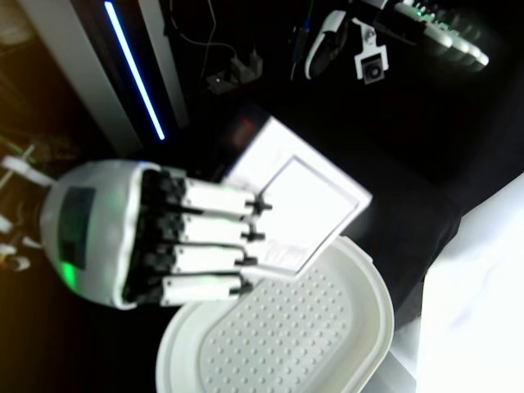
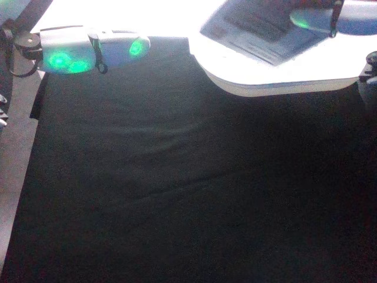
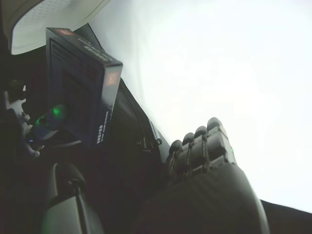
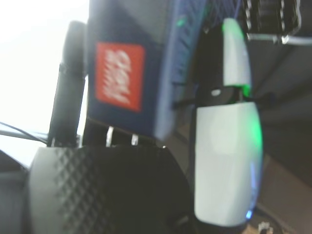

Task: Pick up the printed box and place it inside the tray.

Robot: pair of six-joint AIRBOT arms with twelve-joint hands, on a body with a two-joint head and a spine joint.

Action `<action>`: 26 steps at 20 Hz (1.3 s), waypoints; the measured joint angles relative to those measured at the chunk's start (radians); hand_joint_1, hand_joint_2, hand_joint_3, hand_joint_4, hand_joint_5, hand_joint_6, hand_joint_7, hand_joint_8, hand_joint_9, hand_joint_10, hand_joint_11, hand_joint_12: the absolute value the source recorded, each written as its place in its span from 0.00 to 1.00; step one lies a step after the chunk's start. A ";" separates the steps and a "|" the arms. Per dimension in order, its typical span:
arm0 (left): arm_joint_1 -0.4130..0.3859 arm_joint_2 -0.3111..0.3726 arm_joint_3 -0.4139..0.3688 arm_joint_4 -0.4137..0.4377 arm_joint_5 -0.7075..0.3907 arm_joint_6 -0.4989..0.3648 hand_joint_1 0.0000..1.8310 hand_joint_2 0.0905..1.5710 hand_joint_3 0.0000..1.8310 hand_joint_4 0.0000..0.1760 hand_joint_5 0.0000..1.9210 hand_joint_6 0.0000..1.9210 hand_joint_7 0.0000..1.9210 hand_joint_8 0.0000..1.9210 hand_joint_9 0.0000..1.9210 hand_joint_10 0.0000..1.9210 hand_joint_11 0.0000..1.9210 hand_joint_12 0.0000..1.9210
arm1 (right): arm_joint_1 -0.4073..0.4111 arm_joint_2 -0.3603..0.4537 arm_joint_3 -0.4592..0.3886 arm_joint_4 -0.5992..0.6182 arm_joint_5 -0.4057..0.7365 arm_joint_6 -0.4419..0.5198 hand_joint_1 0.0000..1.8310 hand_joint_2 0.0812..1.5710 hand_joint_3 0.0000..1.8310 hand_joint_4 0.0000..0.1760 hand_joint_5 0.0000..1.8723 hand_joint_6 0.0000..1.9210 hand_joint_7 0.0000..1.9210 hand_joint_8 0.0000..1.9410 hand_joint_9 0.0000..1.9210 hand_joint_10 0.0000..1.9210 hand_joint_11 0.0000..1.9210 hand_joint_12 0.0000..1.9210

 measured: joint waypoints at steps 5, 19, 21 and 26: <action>0.006 0.002 -0.003 0.000 -0.006 0.000 0.30 0.49 0.00 0.29 0.00 0.00 0.00 0.00 0.00 0.00 0.00 0.00 | 0.002 0.000 0.016 -0.016 -0.047 -0.001 0.64 0.61 0.00 0.00 0.71 0.19 0.66 1.00 0.79 1.00 0.81 1.00; 0.038 0.002 -0.005 -0.010 -0.013 0.000 0.31 0.51 0.00 0.00 0.00 0.00 0.00 0.00 0.00 0.00 0.00 0.00 | 0.146 0.043 -0.046 -0.188 -0.201 -0.202 0.65 0.63 0.00 0.00 0.64 0.31 0.55 0.55 0.63 0.98 0.68 1.00; 0.040 0.002 -0.005 -0.015 -0.016 0.000 0.29 0.50 0.00 0.01 0.00 0.00 0.00 0.00 0.00 0.00 0.00 0.00 | 0.167 0.049 -0.071 -0.183 -0.262 -0.307 0.65 0.64 0.00 0.00 0.63 0.32 0.53 0.96 0.73 1.00 0.78 1.00; 0.050 0.002 -0.008 -0.018 -0.022 0.000 0.32 0.50 0.00 0.00 0.00 0.00 0.00 0.00 0.00 0.00 0.00 0.00 | 0.229 0.068 -0.114 -0.173 -0.331 -0.485 0.66 0.63 0.00 0.00 0.64 0.31 0.49 1.00 0.55 1.00 0.61 1.00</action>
